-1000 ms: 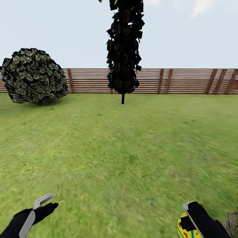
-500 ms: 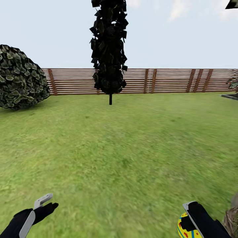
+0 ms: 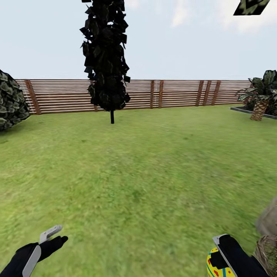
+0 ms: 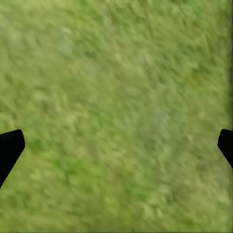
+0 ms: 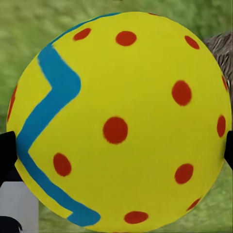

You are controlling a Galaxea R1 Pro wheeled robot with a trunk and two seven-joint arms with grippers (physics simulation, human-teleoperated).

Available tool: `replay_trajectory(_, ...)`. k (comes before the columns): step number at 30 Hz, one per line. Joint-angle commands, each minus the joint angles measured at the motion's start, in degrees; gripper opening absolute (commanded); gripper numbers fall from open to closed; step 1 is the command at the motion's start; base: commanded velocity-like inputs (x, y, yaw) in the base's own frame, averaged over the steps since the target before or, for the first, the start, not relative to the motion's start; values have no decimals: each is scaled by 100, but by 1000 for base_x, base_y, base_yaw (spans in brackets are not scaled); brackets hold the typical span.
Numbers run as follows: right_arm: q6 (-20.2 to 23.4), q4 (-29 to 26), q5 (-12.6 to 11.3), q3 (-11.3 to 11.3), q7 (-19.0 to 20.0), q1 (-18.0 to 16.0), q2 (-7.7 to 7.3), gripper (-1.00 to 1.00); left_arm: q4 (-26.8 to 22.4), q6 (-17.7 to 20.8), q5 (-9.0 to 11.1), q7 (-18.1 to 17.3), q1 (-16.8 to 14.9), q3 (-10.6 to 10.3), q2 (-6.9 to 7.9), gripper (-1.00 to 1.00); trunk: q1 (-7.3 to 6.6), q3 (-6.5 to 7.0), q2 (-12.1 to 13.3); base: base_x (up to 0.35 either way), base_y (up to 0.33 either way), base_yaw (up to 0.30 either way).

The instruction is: Take the three Easter eggs out of the wicker basket on the lawn in the garden, then place them on the lawn next to a single tree (choose any tree) so that all three eggs are next to the same tree and none are left in the basket.

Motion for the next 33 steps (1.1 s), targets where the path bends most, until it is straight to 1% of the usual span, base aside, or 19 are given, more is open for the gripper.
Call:
replay_trajectory(1, 28, -9, 62, 19, 52, -5, -4, -100, -6, 34, 8, -23, -1, 19, -1, 100, 3, -6, -3, 289, 205, -294)
replay_trajectory(15, 28, -2, 53, 19, 61, -5, -4, -100, 3, 42, 8, -15, -1, 19, -5, 100, 3, -6, -3, 326, 132, -294)
replay_trajectory(16, 28, -3, 53, 19, 61, -5, -4, -100, 29, 41, 8, -14, -1, 17, -4, 100, 3, -6, -3, 293, 212, -295)
replay_trajectory(17, 28, -7, 53, 19, 55, -5, -4, -100, 188, 30, 2, -16, -1, 11, -8, 100, 3, -6, -3, 290, 215, -295)
replay_trajectory(25, 28, -7, 53, 10, 52, -5, -9, -100, 217, 27, -1, -15, -1, 10, -5, 100, 3, -6, -3, 308, 168, -295)
replay_trajectory(33, 28, -10, 53, 10, 52, -5, -13, -100, 222, 34, -1, -21, -1, 10, -2, 100, 3, -6, -3, 225, 273, -295)
